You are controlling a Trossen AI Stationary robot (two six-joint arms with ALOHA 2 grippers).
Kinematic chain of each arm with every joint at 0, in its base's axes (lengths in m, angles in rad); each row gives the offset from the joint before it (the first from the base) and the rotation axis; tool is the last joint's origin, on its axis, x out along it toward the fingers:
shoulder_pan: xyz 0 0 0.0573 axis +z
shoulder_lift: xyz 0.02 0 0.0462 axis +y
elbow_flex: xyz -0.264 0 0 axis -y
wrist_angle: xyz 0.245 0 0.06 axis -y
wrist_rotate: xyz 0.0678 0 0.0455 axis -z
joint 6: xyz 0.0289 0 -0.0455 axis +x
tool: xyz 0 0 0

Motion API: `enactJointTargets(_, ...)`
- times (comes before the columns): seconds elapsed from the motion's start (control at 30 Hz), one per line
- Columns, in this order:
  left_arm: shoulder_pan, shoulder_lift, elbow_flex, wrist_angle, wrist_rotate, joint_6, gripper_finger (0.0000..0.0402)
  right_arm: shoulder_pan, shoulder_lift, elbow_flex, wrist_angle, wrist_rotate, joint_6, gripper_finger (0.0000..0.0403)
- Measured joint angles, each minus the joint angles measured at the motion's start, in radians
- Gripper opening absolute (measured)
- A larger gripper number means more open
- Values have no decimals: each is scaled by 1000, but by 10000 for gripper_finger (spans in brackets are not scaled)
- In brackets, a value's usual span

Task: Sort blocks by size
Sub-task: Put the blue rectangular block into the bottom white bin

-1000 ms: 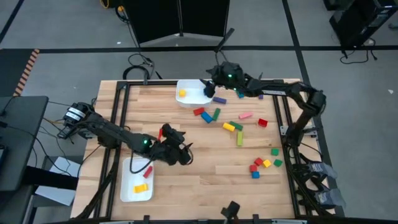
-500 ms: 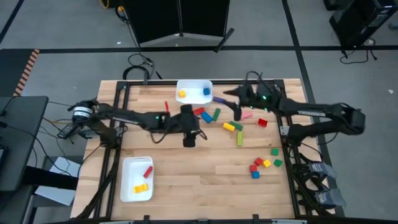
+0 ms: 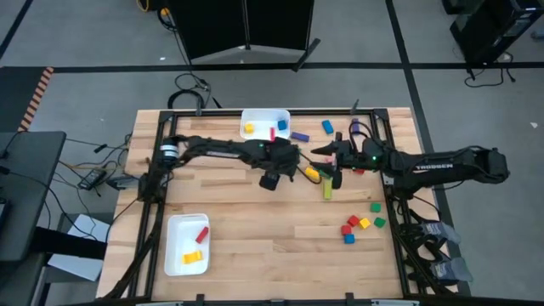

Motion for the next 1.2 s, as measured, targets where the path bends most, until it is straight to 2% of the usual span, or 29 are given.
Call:
enactJointTargets(0.2,29,95,140,-71,14,52,284,52,2,0,-3,3,-1,226)
enactJointTargets(0.5,69,114,144,-55,109,43,284,108,-4,0,11,5,-25,224)
enactJointTargets(0.8,75,173,144,-56,111,33,280,113,-3,0,16,14,-27,223)
enactJointTargets(0.87,78,173,144,-58,110,26,266,113,-3,0,14,14,-26,221)
enactJointTargets(1.07,78,174,144,-111,88,24,184,114,-3,0,9,10,-23,220)
enactJointTargets(1.2,75,174,144,-135,80,45,167,117,-5,0,20,-3,-21,220)
